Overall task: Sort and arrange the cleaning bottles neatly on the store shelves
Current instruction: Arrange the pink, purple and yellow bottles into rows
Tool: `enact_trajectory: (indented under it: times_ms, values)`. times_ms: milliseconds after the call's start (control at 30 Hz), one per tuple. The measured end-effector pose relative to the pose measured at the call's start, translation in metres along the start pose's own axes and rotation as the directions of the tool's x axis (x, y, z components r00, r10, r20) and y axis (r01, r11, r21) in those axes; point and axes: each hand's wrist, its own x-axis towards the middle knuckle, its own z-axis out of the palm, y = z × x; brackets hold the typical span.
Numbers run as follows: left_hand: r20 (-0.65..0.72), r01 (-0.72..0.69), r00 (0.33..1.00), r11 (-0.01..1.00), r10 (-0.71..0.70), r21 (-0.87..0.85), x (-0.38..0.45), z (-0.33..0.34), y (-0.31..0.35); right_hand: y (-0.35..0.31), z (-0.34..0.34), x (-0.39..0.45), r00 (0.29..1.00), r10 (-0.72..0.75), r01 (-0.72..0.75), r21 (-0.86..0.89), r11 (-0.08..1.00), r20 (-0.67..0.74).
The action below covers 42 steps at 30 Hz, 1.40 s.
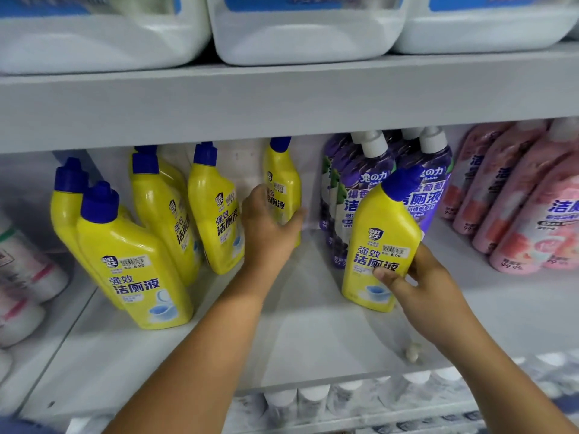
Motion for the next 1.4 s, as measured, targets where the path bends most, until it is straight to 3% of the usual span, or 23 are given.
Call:
enact_trajectory:
  times_ms: [67, 167, 267, 433, 533, 633, 700, 767, 833, 900, 1067, 1200, 1400]
  values:
    - [0.166, 0.167, 0.971, 0.985, -0.173, 0.046, 0.018, 0.008, -0.015, 0.000, 0.000, 0.000, 1.000, 0.005, -0.005, 0.001, 1.000, 0.001]
    - [0.238, 0.184, 0.949, 0.977, -0.205, 0.109, 0.034, 0.017, -0.045, 0.001, -0.001, 0.000, 1.000, 0.002, -0.002, 0.004, 1.000, 0.006]
    - [0.170, 0.202, 0.957, 0.960, -0.235, 0.193, 0.029, 0.018, -0.036, 0.003, -0.001, 0.001, 1.000, -0.007, 0.007, 0.000, 1.000, 0.003]
    - [-0.061, 0.225, 0.974, 0.889, -0.219, 0.399, 0.012, 0.035, -0.015, 0.005, -0.001, 0.002, 1.000, -0.011, 0.011, -0.009, 1.000, 0.001]
    - [-0.121, 0.276, 0.961, 0.885, -0.248, 0.376, 0.008, 0.046, -0.006, 0.006, -0.001, 0.002, 1.000, -0.012, 0.012, -0.011, 1.000, 0.007]
    - [-0.097, 0.295, 0.955, 0.877, -0.279, 0.380, 0.012, 0.048, -0.005, 0.003, -0.002, 0.002, 1.000, -0.011, 0.011, -0.010, 1.000, 0.004]
    - [-0.006, 0.248, 0.965, 0.911, -0.261, 0.329, 0.005, 0.034, -0.007, 0.003, -0.003, 0.001, 1.000, -0.015, 0.015, -0.019, 1.000, 0.007]
    - [0.050, 0.131, 0.989, 0.978, -0.141, 0.161, -0.024, 0.004, -0.011, 0.005, -0.003, 0.001, 1.000, -0.026, 0.026, -0.012, 1.000, 0.009]
    - [-0.097, 0.016, 0.995, 0.996, -0.007, 0.085, -0.056, -0.039, -0.016, 0.005, -0.003, 0.000, 0.999, -0.043, 0.043, 0.001, 0.999, 0.014]
    - [-0.224, -0.017, 0.974, 0.993, 0.044, 0.119, -0.064, -0.073, -0.026, 0.004, -0.003, 0.001, 0.999, -0.051, 0.051, 0.006, 0.999, 0.012]
    - [-0.159, 0.210, 0.970, 0.961, -0.182, 0.180, -0.037, -0.071, -0.041, 0.004, -0.004, 0.003, 0.999, -0.044, 0.043, 0.032, 0.999, 0.033]
    - [-0.157, 0.166, 0.976, 0.980, -0.148, 0.112, -0.017, -0.062, -0.061, 0.001, -0.005, 0.000, 0.997, -0.047, 0.044, 0.048, 0.998, 0.065]
    - [0.051, 0.271, 0.962, 0.962, -0.269, -0.042, 0.024, -0.044, -0.077, -0.002, -0.006, -0.001, 0.996, -0.042, 0.039, 0.043, 0.998, 0.083]
